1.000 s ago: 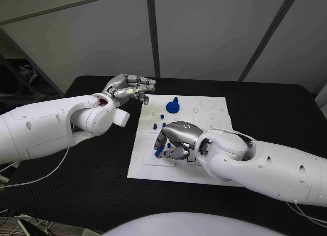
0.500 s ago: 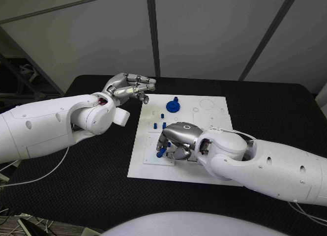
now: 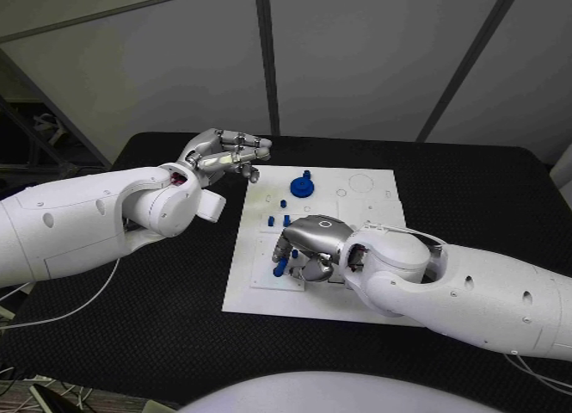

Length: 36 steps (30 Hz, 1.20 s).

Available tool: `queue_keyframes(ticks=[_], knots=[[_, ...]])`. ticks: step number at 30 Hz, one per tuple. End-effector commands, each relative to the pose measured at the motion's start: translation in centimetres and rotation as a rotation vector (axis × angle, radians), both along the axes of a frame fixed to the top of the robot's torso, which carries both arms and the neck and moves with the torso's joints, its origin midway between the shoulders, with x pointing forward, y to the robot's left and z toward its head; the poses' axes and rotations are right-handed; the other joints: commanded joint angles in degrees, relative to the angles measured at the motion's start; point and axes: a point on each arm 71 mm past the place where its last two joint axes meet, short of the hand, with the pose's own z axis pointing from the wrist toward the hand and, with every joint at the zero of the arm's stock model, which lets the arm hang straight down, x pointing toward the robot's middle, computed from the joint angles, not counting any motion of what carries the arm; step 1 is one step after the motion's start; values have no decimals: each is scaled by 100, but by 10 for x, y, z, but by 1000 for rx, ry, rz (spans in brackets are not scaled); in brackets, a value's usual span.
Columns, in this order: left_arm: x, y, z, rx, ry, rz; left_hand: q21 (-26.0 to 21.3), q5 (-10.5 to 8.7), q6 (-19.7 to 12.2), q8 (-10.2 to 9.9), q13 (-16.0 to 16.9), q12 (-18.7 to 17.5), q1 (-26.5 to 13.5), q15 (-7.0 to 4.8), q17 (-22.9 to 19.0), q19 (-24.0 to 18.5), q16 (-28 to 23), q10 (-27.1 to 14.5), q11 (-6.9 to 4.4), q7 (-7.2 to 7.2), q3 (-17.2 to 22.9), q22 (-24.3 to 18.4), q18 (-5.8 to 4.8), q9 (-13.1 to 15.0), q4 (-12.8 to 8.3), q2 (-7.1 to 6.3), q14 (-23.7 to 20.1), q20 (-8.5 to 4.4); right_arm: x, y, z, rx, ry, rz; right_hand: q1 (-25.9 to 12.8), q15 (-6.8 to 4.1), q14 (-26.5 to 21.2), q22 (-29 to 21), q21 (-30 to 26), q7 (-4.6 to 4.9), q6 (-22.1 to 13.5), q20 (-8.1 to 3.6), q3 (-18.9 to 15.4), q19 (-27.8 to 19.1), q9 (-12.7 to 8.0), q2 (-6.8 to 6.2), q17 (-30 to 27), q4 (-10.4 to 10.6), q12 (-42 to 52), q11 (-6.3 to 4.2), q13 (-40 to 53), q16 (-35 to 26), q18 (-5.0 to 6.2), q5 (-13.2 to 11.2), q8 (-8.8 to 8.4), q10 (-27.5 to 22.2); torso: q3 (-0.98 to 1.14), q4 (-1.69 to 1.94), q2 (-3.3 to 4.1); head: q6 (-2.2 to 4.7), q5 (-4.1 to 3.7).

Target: Assemble the parts on the task board

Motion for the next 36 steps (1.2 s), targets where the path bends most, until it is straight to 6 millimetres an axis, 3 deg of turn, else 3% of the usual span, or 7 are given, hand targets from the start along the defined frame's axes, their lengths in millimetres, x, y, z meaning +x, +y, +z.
queue_keyframes(ticks=[1, 13, 16, 21, 36], knots=[[0, 0, 1, -6, 2, -7, -40, -23, -8, 14, 5, 20, 1, 5, -5, -25, -26, -42, -8, 4, -26, -5, 75, 0, -18, 58, -28, 15, 0, 0, -1, -17, -6, 8, -103, 50, 229, -119, -95, -21, -257, 37, -18, -100, -56, -63, -77, 58, -72, 40, 0, -46, 23, -58, -24, -192, -3, -2, 1, 5, -3], [0, 0, 1, -6, 4, -8, -40, -23, -8, 14, 5, 20, 1, 5, -5, -25, -26, -42, -8, 4, -26, -5, 75, 0, -18, 58, -28, 15, -3, 1, 0, -1, -10, 17, -142, 72, 217, -154, -133, -115, -503, 74, -87, -112, -62, -90, -90, 78, -18, 57, 26, -40, 32, -141, -13, -247, 4, -1, 0, 8, -12], [0, 0, 1, -5, 4, -7, -40, -23, -8, 14, 5, 20, 1, 5, -5, -25, -26, -42, -8, 4, -26, -5, 75, 0, -18, 58, -28, 15, -4, 2, 2, 17, -13, 17, -130, 57, 222, -133, -120, -109, -511, 70, -84, -90, -55, -73, -76, 76, 28, 36, 37, -29, 29, -133, -3, -183, 1, 1, -1, 15, -16], [0, 1, 1, -5, 4, -6, -44, -21, -7, 17, 6, 27, 10, 5, -8, -22, -27, -45, -9, 4, -27, -10, 75, 1, -24, 70, -30, 15, -7, 3, 5, 47, -18, 21, -35, -83, 250, 33, -1, -68, -483, -37, -41, 54, -31, -17, -22, 26, 277, -141, 126, 10, -4, -101, 20, 306, 5, -5, 3, 23, -14], [0, 0, 0, -5, 7, -8, -47, -19, -6, 19, 7, 33, 21, 4, -11, -20, -27, -47, -10, 2, -24, -13, 76, 1, -31, 81, -32, 14, -5, -1, 6, 64, -28, 2, -47, -85, 255, 22, -8, -54, -493, -63, -43, 51, -30, -45, -15, 26, 220, -123, 108, 15, -7, -79, 12, 241, 4, -3, 8, 21, -24]])
